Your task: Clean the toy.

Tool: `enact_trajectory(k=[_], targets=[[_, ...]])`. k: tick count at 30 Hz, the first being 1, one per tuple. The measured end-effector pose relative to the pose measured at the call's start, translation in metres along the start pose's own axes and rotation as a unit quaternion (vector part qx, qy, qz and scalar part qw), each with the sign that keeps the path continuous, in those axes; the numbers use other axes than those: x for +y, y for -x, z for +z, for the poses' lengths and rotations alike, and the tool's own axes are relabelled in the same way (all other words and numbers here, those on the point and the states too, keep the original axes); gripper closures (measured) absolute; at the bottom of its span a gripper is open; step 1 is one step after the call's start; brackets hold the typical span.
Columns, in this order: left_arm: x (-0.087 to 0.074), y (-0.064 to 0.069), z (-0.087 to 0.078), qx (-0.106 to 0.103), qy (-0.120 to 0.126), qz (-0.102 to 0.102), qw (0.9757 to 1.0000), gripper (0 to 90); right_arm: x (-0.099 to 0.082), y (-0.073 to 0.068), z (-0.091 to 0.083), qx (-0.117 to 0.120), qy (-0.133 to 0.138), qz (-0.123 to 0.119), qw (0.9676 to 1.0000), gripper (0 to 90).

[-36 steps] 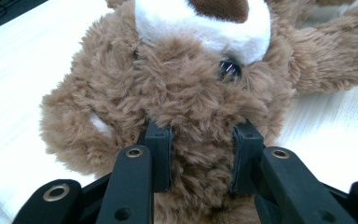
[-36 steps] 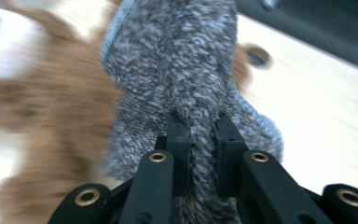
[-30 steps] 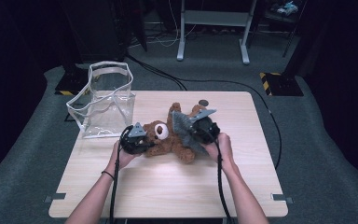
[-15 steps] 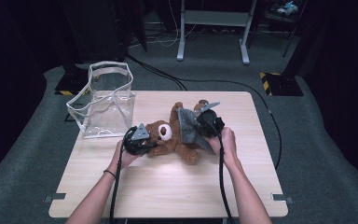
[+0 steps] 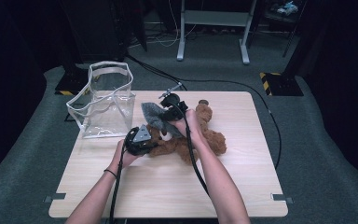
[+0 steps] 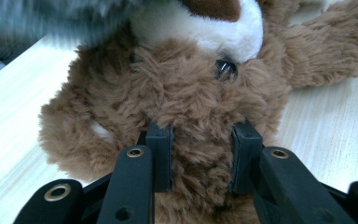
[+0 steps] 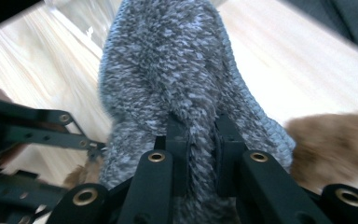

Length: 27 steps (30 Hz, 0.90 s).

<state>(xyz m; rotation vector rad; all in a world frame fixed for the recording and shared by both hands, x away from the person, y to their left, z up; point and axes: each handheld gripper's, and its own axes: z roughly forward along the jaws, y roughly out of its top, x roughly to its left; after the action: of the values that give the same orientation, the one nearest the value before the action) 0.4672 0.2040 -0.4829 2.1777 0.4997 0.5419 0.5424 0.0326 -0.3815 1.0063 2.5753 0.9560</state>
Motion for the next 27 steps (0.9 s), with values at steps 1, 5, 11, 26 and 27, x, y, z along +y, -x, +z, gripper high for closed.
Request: enact_trajectory(k=[1,5,11,26,27], targets=[[0.000,0.001,0.000,-0.001,-0.002,0.001,1.0000,67.6,0.001,-0.001,0.008,0.002,-0.014,-0.004,0.9999,80.0],[0.000,0.002,0.000,0.005,-0.004,-0.001,1.0000,67.7,-0.002,0.004,0.028,-0.015,-0.042,-0.008,0.9990,80.4],[0.003,0.003,0.000,0.009,-0.013,-0.007,0.9998,67.7,-0.011,0.012,0.030,-0.096,-0.083,-0.021,0.9917,80.7],[0.005,0.000,0.001,0.012,-0.022,-0.055,0.9982,67.4,-0.052,0.035,-0.028,-0.160,-0.044,-0.003,0.9861,80.9],[0.005,-0.001,0.001,0.013,-0.020,-0.058,0.9980,67.4,-0.056,0.040,-0.031,-0.165,-0.041,-0.012,0.9854,80.9]])
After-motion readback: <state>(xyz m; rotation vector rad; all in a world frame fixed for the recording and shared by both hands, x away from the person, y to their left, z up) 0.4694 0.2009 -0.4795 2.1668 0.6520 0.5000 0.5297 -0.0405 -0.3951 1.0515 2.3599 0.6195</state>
